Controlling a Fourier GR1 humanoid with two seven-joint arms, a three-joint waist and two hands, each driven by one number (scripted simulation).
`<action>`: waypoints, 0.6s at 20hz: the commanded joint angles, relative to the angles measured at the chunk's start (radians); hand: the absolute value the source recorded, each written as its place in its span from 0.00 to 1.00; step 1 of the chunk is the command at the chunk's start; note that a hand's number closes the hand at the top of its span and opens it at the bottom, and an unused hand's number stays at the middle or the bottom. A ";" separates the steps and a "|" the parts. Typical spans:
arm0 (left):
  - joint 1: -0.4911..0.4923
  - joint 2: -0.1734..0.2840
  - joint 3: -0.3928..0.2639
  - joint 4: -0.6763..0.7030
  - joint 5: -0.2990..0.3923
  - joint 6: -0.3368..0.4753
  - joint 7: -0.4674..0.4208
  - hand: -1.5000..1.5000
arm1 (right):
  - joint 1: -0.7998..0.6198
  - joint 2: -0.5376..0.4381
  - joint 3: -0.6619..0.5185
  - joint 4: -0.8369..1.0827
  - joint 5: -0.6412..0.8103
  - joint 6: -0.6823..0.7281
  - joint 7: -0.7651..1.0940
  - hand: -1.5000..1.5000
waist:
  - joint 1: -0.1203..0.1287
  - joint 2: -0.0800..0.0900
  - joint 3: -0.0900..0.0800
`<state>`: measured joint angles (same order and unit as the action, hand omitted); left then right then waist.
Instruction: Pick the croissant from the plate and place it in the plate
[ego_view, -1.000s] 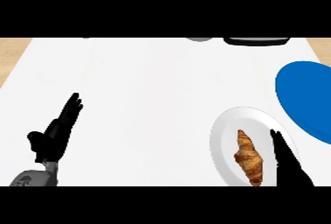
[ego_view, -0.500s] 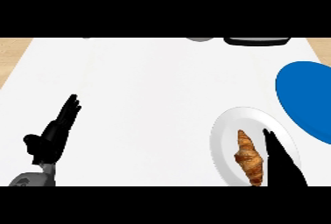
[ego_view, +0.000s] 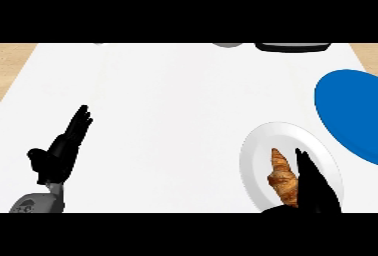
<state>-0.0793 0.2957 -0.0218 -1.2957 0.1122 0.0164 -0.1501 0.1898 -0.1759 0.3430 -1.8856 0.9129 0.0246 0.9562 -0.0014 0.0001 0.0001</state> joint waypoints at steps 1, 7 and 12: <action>0.052 0.007 0.011 -0.060 -0.011 -0.033 0.008 0.50 | -0.078 0.007 -0.082 0.097 -0.020 0.022 -0.013 0.00 | 0.004 0.000 0.000; -0.002 -0.053 0.005 0.009 -0.060 -0.001 0.001 0.50 | -0.169 0.050 -0.110 0.248 -0.086 0.025 -0.103 1.00 | 0.005 0.002 0.000; 0.029 -0.034 0.033 -0.070 -0.050 -0.025 0.051 0.50 | -0.009 0.018 -0.050 0.275 -0.033 -0.081 -0.280 1.00 | 0.002 0.000 0.000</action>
<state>-0.0557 0.2722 0.0131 -1.3395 0.0784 -0.0167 -0.1249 0.1421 -0.1715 0.2636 -1.7114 0.8626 0.0020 0.7714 -0.0006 -0.0080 -0.0096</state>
